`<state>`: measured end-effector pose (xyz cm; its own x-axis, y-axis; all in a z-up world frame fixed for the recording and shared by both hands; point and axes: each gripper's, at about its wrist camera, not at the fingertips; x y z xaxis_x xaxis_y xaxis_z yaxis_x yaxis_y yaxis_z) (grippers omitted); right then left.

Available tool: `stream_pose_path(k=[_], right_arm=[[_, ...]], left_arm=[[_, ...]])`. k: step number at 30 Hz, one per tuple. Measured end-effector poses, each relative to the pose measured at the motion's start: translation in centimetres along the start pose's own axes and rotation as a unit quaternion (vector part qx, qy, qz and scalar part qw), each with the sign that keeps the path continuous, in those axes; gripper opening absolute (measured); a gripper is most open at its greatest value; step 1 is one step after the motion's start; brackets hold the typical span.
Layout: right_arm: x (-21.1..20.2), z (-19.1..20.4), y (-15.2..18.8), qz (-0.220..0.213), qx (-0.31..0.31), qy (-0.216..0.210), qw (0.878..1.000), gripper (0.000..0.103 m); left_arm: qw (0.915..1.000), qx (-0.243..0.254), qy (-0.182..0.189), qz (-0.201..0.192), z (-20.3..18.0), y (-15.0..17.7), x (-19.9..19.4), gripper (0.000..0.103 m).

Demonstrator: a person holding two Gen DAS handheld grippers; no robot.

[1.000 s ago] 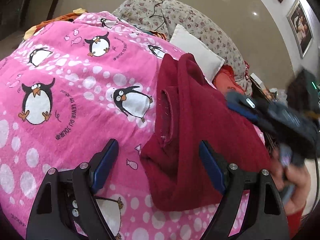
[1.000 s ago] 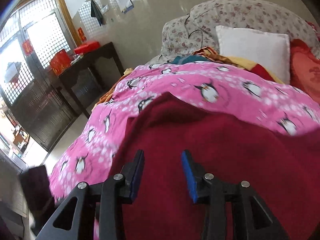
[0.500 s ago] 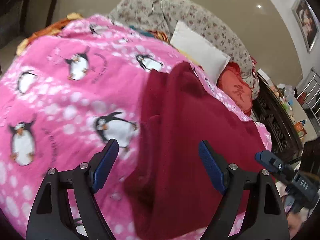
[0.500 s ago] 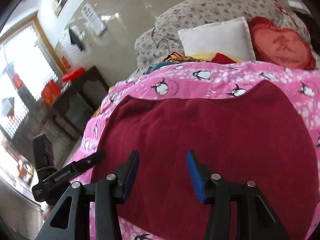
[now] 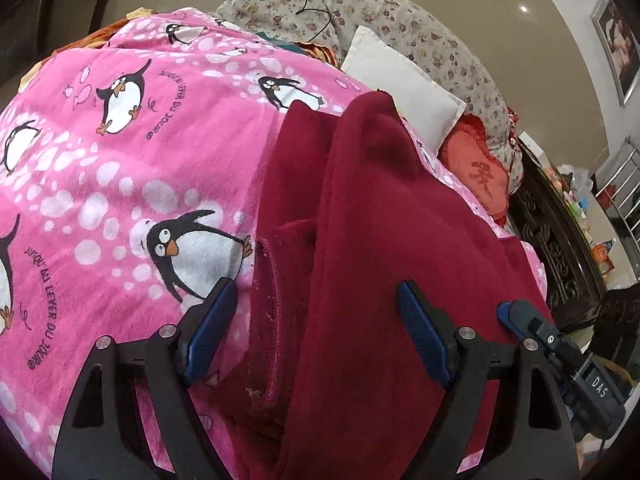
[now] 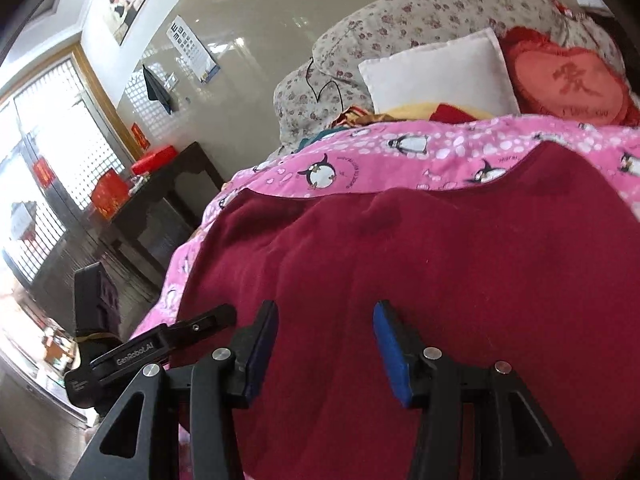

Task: Fold small clothes
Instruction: 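Smooth the folded sweatshirt with both open grippers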

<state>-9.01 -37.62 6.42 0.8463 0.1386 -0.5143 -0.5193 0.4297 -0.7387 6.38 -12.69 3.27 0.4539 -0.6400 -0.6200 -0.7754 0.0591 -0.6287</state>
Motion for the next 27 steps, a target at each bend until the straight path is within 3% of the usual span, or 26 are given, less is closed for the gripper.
stream_pose_path(k=[4, 9, 13, 15, 22, 25, 27], right_arm=[[-1.0, 0.3, -0.1, -0.014, -0.028, 0.05, 0.998, 0.048], [-1.9, -2.3, -0.3, -0.008, -0.007, 0.11, 0.994, 0.049], [-2.7, -3.7, -0.6, -0.001, 0.007, 0.088, 0.996, 0.049], [-4.3, -3.6, -1.1, -0.02, 0.009, 0.093, 0.995, 0.05], [-10.2, -6.5, -2.5, -0.059, 0.017, 0.184, 0.981, 0.071], [-10.7, -8.4, -2.4, -0.046, 0.022, 0.215, 0.975, 0.073], [-9.7, -9.7, -2.2, -0.014, 0.021, 0.22, 0.975, 0.073]], left_arm=[[1.0, 0.008, -0.003, -0.001, -0.1, 0.2, 0.0, 0.082], [0.9998, 0.018, -0.008, -0.006, -0.3, 0.6, 0.0, 0.082], [0.9994, 0.031, -0.013, -0.01, -0.7, 0.9, 0.0, 0.083], [0.9993, 0.033, -0.013, -0.01, -0.9, 1.1, 0.0, 0.083], [0.9994, 0.034, 0.004, -0.003, -0.4, 1.2, -0.2, 0.082], [0.9993, 0.033, 0.015, -0.001, 0.0, 1.1, -0.4, 0.083], [0.9992, 0.034, 0.019, 0.001, 0.0, 1.1, -0.5, 0.083]])
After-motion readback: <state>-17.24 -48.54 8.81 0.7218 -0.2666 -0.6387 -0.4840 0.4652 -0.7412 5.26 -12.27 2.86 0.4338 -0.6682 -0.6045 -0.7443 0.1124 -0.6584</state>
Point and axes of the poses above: each gripper's, at about its wrist camera, not at the fingertips, and x roughly the way its jaws point, z to its left, y to its underside, and after that the axes turned 3 degrees about -z, right-handed
